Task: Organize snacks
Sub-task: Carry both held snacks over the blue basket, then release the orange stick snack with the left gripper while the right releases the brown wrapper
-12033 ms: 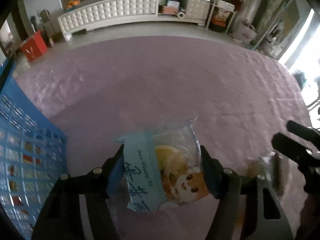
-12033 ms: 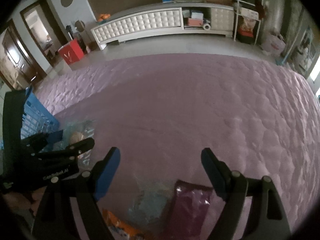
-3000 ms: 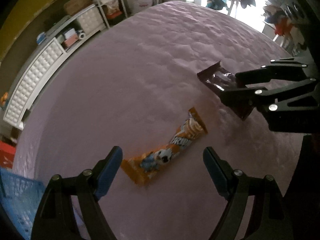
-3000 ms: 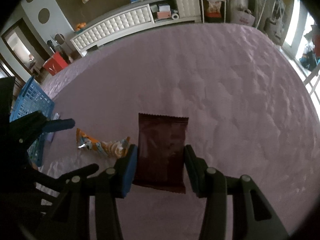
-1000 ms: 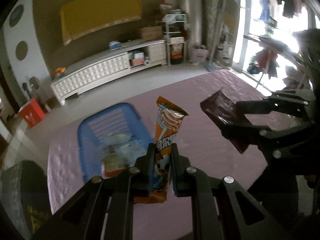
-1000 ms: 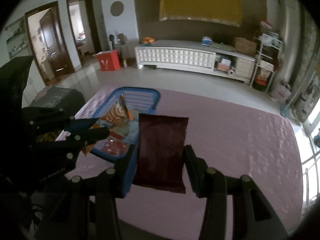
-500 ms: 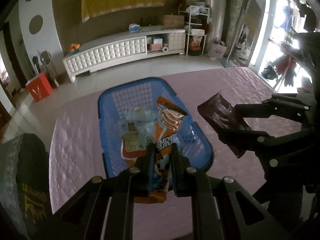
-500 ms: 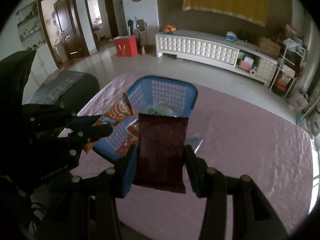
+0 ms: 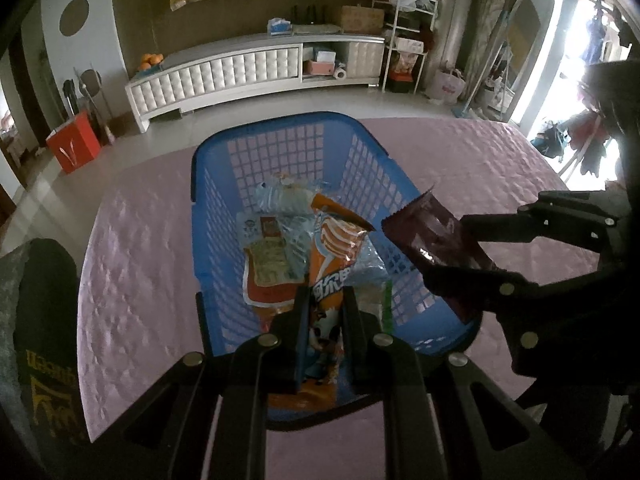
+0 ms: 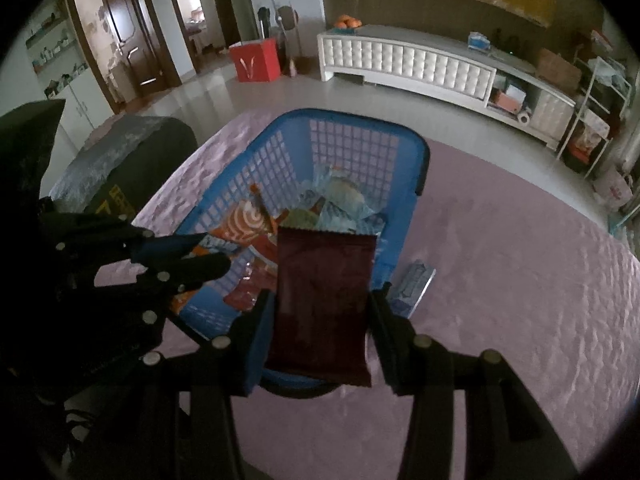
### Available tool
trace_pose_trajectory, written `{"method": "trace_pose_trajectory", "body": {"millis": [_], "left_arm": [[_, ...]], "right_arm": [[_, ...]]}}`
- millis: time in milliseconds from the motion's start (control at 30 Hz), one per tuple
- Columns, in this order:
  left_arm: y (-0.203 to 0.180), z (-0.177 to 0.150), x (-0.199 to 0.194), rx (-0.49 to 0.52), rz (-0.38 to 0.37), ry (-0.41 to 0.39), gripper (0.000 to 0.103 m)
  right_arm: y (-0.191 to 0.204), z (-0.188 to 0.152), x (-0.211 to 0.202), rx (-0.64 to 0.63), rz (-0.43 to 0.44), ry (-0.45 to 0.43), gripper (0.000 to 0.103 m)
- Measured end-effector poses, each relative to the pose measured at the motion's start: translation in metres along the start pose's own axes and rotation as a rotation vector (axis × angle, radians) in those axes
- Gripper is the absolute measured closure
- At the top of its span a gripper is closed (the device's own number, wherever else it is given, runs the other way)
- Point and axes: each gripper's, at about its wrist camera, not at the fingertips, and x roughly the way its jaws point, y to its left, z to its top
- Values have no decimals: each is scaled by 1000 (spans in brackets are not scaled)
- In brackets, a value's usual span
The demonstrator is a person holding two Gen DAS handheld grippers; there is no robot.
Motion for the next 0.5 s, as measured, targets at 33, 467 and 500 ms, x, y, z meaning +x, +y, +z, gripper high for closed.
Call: {"method": "trace_pose_trajectory", "body": {"millis": [33,467,500], "left_arm": [[1,1,1,-2,-1,-1,90],[-4,2,8,19,-10,1,90],[-4,3,7,18,-9,1,90]], "right_arm": [[0,0,1,0,-1,4,51],[0,6,12,-24,-16,47,51],[1,7,13,-24,-14,50,51]]}}
